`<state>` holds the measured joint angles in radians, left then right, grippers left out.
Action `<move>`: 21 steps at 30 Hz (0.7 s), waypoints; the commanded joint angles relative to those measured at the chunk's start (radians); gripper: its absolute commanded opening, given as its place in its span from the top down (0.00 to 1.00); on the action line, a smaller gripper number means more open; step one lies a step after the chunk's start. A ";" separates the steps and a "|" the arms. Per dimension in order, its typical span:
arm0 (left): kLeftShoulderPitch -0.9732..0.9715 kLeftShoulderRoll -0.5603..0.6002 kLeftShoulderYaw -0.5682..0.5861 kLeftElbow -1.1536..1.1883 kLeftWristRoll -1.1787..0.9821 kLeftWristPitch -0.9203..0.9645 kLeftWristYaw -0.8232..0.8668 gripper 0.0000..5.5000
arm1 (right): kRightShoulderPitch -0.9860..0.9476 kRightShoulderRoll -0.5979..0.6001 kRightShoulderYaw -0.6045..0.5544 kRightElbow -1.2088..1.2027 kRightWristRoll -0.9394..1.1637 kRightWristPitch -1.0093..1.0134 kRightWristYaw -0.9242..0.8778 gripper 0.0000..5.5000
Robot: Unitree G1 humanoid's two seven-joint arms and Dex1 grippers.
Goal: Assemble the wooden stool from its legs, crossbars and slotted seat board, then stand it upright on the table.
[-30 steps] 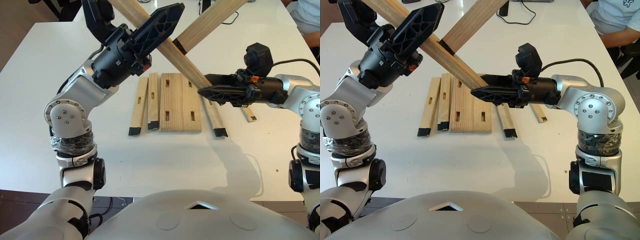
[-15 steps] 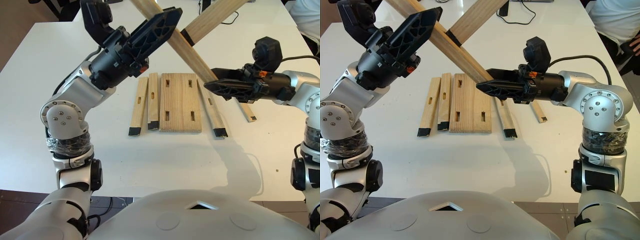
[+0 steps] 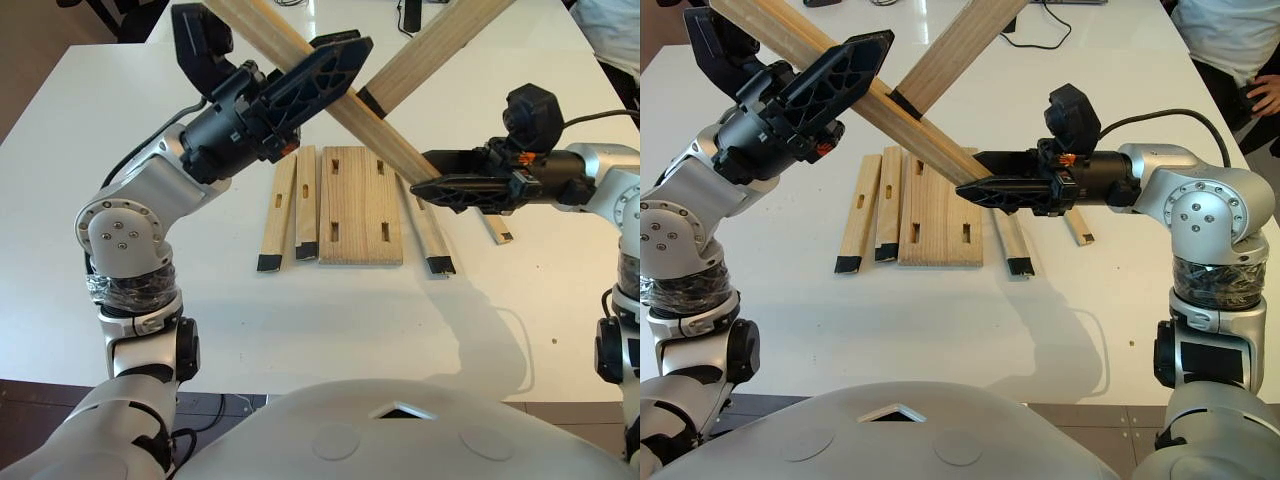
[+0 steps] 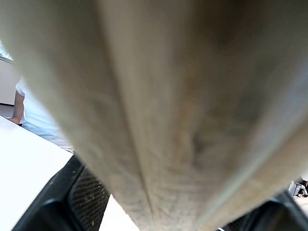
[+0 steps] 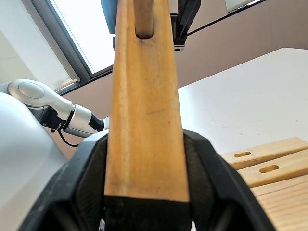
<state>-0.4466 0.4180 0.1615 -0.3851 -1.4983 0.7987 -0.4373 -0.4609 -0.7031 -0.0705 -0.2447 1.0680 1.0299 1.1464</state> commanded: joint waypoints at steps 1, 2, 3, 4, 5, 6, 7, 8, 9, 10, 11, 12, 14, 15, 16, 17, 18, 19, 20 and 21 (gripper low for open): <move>-0.005 0.013 -0.006 -0.011 0.006 0.012 -0.016 0.47 | -0.031 -0.016 0.015 0.013 -0.022 -0.009 0.023 0.63; -0.002 0.014 -0.006 -0.014 0.005 0.011 -0.018 0.48 | -0.032 -0.018 0.016 0.017 -0.026 -0.010 0.026 0.63; 0.002 0.014 -0.004 -0.017 0.004 0.010 -0.021 0.52 | -0.032 -0.019 0.016 0.020 -0.028 -0.010 0.028 0.63; 0.007 0.014 -0.004 -0.022 0.003 0.009 -0.024 0.55 | -0.032 -0.019 0.015 0.021 -0.027 -0.009 0.029 0.63; 0.011 0.013 -0.004 -0.026 0.002 0.008 -0.027 0.57 | -0.033 -0.018 0.015 0.021 -0.027 -0.008 0.029 0.63; 0.016 0.011 -0.006 -0.031 0.003 0.007 -0.030 0.60 | -0.033 -0.015 0.014 0.021 -0.024 -0.007 0.027 0.63; 0.020 0.010 -0.007 -0.035 0.004 0.006 -0.032 0.63 | -0.032 -0.014 0.012 0.020 -0.023 -0.005 0.026 0.63; 0.023 0.010 -0.008 -0.036 0.006 0.005 -0.034 0.63 | -0.031 -0.012 0.012 0.020 -0.023 -0.005 0.024 0.63; 0.025 0.009 -0.009 -0.037 0.008 0.003 -0.035 0.63 | -0.030 -0.010 0.012 0.018 -0.022 -0.006 0.023 0.63; 0.026 0.008 -0.009 -0.036 0.011 0.000 -0.036 0.63 | -0.027 -0.009 0.011 0.016 -0.021 -0.006 0.021 0.63; 0.026 0.009 -0.007 -0.033 0.014 -0.004 -0.037 0.63 | -0.024 -0.008 0.010 0.014 -0.020 -0.007 0.020 0.63; 0.027 0.009 -0.005 -0.032 0.016 -0.007 -0.037 0.63 | -0.022 -0.008 0.010 0.013 -0.020 -0.008 0.019 0.63; 0.027 0.011 0.000 -0.029 0.019 -0.012 -0.039 0.63 | -0.020 -0.007 0.009 0.012 -0.019 -0.009 0.018 0.63; 0.027 0.012 0.002 -0.028 0.020 -0.014 -0.040 0.63 | -0.019 -0.007 0.009 0.012 -0.019 -0.009 0.017 0.63; 0.028 0.012 0.005 -0.026 0.023 -0.016 -0.041 0.63 | -0.018 -0.007 0.009 0.010 -0.019 -0.010 0.015 0.63; 0.031 0.012 0.007 -0.027 0.027 -0.020 -0.038 0.63 | -0.020 -0.006 0.012 0.011 -0.023 -0.013 0.015 0.63; 0.034 0.011 0.009 -0.027 0.033 -0.024 -0.036 0.63 | -0.021 -0.004 0.017 0.012 -0.041 -0.026 0.007 0.63; 0.035 0.010 0.009 -0.026 0.039 -0.027 -0.036 0.63 | -0.020 0.002 0.020 0.013 -0.061 -0.048 0.000 0.63; 0.035 0.010 0.010 -0.023 0.045 -0.030 -0.036 0.63 | -0.016 0.008 0.021 0.012 -0.080 -0.079 0.002 0.63; 0.033 0.009 0.011 -0.017 0.053 -0.034 -0.037 0.63 | -0.006 0.011 0.022 0.006 -0.092 -0.103 0.011 0.63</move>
<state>-0.4147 0.4217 0.1646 -0.4060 -1.4686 0.7690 -0.4799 -0.4680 -0.6995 -0.0450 -0.2252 1.0221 0.9865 1.1670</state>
